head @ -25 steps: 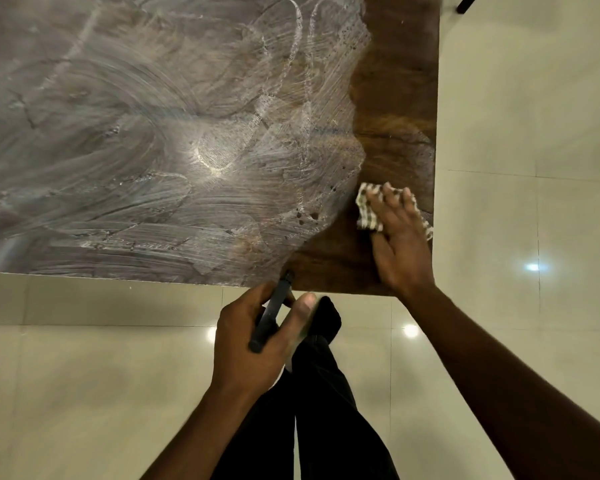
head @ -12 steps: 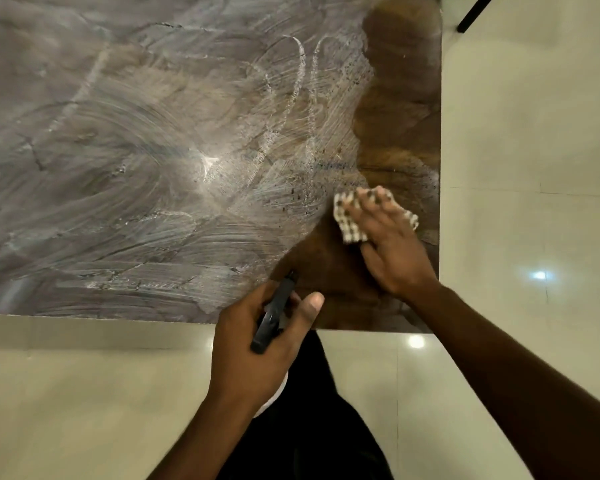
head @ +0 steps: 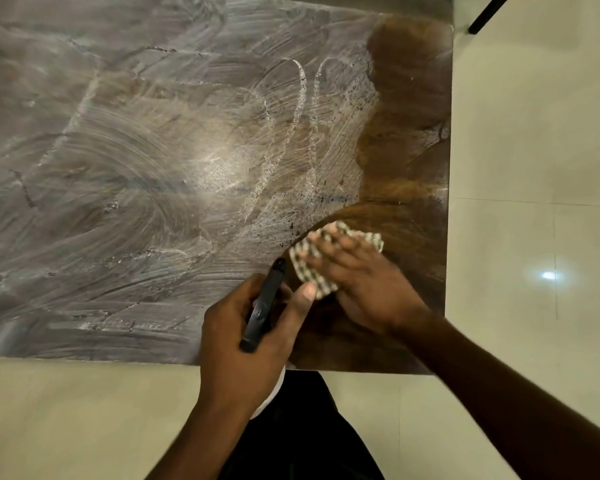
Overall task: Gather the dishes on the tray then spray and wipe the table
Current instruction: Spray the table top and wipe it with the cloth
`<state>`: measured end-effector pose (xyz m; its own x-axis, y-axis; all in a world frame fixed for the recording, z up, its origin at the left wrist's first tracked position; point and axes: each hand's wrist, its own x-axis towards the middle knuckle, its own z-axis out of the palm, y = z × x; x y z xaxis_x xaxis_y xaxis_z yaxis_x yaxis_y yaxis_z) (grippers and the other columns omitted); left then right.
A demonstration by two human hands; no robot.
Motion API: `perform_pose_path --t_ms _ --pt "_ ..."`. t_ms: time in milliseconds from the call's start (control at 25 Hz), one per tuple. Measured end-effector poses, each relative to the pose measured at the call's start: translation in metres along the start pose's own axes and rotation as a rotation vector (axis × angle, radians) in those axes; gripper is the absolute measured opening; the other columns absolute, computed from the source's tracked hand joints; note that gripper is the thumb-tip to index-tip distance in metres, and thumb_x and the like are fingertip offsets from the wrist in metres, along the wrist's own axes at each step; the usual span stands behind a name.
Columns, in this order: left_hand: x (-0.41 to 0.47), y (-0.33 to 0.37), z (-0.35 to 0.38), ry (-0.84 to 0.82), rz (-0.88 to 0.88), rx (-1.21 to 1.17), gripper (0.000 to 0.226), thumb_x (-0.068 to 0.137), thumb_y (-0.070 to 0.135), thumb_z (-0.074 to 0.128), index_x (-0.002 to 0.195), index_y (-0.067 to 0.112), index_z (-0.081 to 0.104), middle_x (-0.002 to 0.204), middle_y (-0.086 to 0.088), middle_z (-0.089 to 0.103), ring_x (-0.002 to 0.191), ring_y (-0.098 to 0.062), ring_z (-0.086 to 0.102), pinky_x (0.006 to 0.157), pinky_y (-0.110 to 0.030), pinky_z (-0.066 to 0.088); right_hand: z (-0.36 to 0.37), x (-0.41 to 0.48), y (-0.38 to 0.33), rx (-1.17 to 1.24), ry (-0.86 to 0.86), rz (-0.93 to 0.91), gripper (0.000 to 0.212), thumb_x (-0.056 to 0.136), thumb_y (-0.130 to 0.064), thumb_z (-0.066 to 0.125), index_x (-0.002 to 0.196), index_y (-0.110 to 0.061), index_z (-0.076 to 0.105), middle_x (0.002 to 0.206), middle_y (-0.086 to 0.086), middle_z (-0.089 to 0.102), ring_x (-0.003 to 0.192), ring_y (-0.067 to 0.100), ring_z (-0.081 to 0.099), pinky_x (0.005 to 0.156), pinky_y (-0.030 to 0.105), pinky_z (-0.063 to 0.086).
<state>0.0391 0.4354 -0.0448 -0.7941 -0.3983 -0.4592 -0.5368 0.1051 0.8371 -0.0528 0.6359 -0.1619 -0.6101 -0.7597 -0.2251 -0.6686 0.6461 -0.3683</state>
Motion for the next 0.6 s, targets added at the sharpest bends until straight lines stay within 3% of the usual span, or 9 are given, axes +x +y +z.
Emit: perform_pose_path --t_ms 80,160,240,280,360,480,520,600 --pt "0.006 0.005 0.000 0.009 -0.039 -0.037 0.029 0.081 0.046 0.082 0.076 0.018 0.074 0.066 -0.003 0.070 0.059 -0.014 0.064 0.056 -0.010 0.044 -0.019 0.018 0.033 0.100 0.163 0.304 0.073 0.095 -0.025 0.044 0.167 -0.031 0.032 0.177 -0.002 0.021 0.166 0.023 0.006 0.134 0.050 0.010" --pt "0.013 0.009 0.001 0.002 -0.059 -0.032 0.027 0.083 0.046 0.080 0.069 0.025 0.071 0.056 0.003 0.063 0.053 -0.007 0.058 0.054 -0.010 0.042 -0.028 0.040 0.043 0.199 0.329 0.568 0.070 0.097 -0.025 0.044 0.166 -0.031 0.034 0.177 -0.001 0.024 0.166 0.025 0.008 0.132 0.055 0.016" --pt "0.021 0.012 0.004 0.006 -0.056 0.021 0.037 0.086 0.050 0.077 0.058 0.031 0.063 0.048 0.006 0.052 0.048 -0.005 0.052 0.051 -0.018 0.041 -0.022 0.057 0.024 0.224 0.359 0.655 0.071 0.097 -0.024 0.046 0.166 -0.030 0.033 0.177 -0.001 0.022 0.166 0.025 0.006 0.132 0.056 0.015" --pt "0.026 0.014 0.006 0.016 -0.055 0.034 0.042 0.085 0.053 0.077 0.055 0.030 0.058 0.046 0.005 0.049 0.047 -0.006 0.049 0.052 -0.025 0.042 -0.017 0.059 0.007 0.198 0.320 0.596 0.072 0.098 -0.023 0.048 0.167 -0.030 0.031 0.178 -0.002 0.019 0.166 0.024 0.004 0.133 0.055 0.013" --pt "0.033 0.020 0.008 0.023 -0.062 0.012 0.040 0.082 0.055 0.078 0.058 0.027 0.061 0.049 0.000 0.055 0.049 -0.014 0.055 0.056 -0.033 0.046 0.000 0.051 -0.025 0.155 0.166 0.285 0.075 0.099 -0.023 0.056 0.167 -0.032 0.027 0.179 -0.004 0.015 0.167 0.022 -0.001 0.134 0.052 0.008" --pt "0.044 0.032 0.009 -0.004 -0.037 -0.072 0.024 0.083 0.044 0.081 0.074 0.023 0.074 0.063 0.001 0.070 0.059 -0.011 0.066 0.055 -0.019 0.048 0.004 0.033 -0.012 0.039 -0.023 -0.126 0.080 0.091 -0.025 0.064 0.165 -0.030 0.033 0.177 -0.005 0.016 0.167 0.021 0.001 0.134 0.050 0.010" --pt "0.047 0.035 0.008 -0.005 -0.027 -0.067 0.025 0.083 0.045 0.080 0.077 0.021 0.074 0.064 0.000 0.070 0.059 -0.012 0.066 0.055 -0.018 0.047 -0.003 0.034 0.006 -0.005 -0.026 -0.138 0.078 0.090 -0.025 0.060 0.164 -0.030 0.036 0.177 -0.004 0.017 0.167 0.021 0.003 0.134 0.050 0.011" --pt "0.054 0.039 0.005 -0.005 -0.024 -0.037 0.035 0.082 0.052 0.079 0.078 0.017 0.073 0.064 -0.008 0.066 0.058 -0.021 0.063 0.056 -0.025 0.046 -0.021 0.040 0.038 -0.003 0.056 0.048 0.074 0.094 -0.024 0.050 0.166 -0.030 0.034 0.177 -0.002 0.020 0.166 0.022 0.006 0.134 0.049 0.013"
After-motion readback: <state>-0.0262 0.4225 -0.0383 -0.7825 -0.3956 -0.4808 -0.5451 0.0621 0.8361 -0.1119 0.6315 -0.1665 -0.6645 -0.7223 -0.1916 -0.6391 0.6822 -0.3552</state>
